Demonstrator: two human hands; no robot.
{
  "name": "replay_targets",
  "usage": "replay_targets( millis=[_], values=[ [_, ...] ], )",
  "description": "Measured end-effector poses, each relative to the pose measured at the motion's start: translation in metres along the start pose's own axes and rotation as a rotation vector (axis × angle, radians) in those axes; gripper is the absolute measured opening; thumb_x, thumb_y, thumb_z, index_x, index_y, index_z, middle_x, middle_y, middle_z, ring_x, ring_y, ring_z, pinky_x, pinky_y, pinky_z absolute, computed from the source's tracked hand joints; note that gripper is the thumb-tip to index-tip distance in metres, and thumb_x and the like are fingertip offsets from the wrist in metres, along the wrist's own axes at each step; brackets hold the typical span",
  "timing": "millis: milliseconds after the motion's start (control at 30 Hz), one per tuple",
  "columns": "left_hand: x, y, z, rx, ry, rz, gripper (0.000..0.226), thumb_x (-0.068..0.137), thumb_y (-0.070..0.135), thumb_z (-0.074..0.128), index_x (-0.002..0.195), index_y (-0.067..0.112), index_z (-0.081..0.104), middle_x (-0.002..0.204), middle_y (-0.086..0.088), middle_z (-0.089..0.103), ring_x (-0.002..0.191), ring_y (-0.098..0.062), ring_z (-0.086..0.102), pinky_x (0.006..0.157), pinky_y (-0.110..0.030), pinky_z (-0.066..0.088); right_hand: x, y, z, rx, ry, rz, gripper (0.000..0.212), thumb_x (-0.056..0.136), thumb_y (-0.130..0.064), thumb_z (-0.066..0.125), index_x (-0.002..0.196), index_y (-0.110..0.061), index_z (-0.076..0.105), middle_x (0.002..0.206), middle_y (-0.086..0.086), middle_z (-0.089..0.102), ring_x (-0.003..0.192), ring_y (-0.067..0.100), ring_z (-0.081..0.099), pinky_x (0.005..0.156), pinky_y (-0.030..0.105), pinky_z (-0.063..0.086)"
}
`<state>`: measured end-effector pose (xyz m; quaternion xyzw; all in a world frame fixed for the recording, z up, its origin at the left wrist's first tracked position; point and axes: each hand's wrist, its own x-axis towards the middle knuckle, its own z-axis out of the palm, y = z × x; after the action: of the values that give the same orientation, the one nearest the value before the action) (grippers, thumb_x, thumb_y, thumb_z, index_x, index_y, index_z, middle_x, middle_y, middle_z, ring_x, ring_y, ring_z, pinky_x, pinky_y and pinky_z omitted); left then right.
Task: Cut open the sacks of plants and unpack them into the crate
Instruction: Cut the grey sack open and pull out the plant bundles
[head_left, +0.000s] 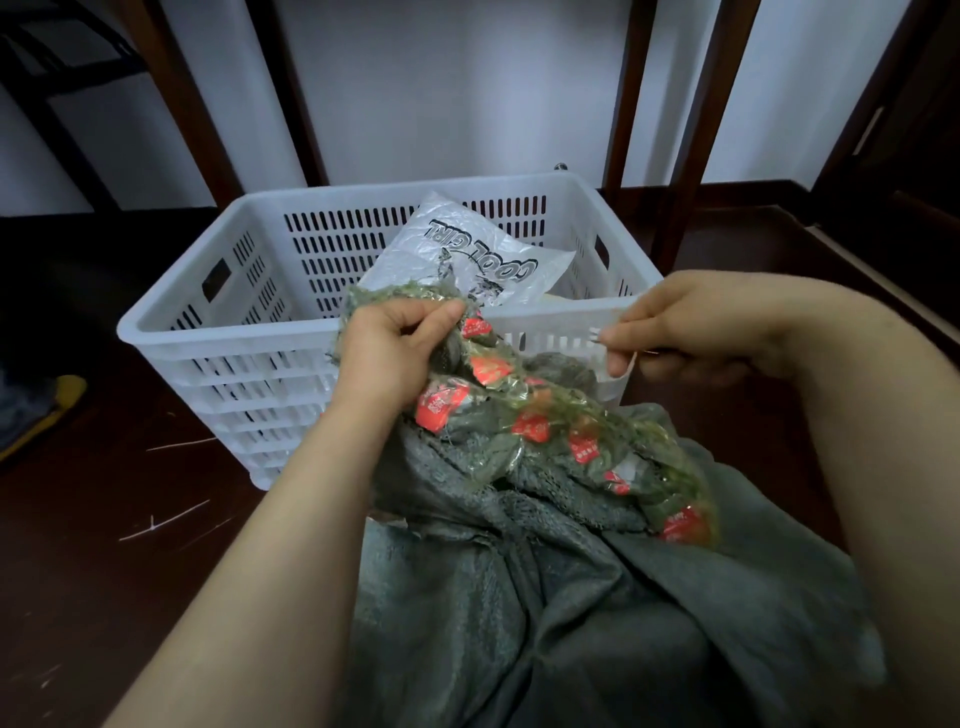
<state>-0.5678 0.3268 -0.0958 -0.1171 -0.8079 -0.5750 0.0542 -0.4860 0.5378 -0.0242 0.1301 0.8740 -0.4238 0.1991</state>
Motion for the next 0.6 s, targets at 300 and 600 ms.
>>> replay_targets(
  millis=[300, 600],
  values=[
    [-0.011, 0.026, 0.014, -0.303, -0.177, -0.094, 0.029, 0.085, 0.032, 0.065, 0.081, 0.005, 0.07, 0.071, -0.003, 0.071, 0.062, -0.011, 0.062, 0.06, -0.02, 0.053, 0.038, 0.006, 0.048, 0.422, 0.092, -0.212, 0.043, 0.062, -0.035, 0.082, 0.093, -0.01, 0.067, 0.043, -0.005, 0.039, 0.03, 0.005, 0.022, 0.032, 0.013, 0.017],
    [0.004, 0.042, -0.001, 0.469, -0.237, -0.135, 0.01, 0.071, 0.037, 0.074, 0.079, 0.031, 0.075, 0.119, 0.006, 0.064, 0.12, -0.016, 0.049, 0.102, -0.032, 0.033, 0.048, 0.002, 0.039, 0.923, 0.389, -0.152, 0.025, 0.079, -0.02, 0.075, 0.071, -0.013, 0.053, 0.04, -0.005, 0.039, 0.027, 0.003, 0.021, 0.03, 0.012, 0.015]
  ],
)
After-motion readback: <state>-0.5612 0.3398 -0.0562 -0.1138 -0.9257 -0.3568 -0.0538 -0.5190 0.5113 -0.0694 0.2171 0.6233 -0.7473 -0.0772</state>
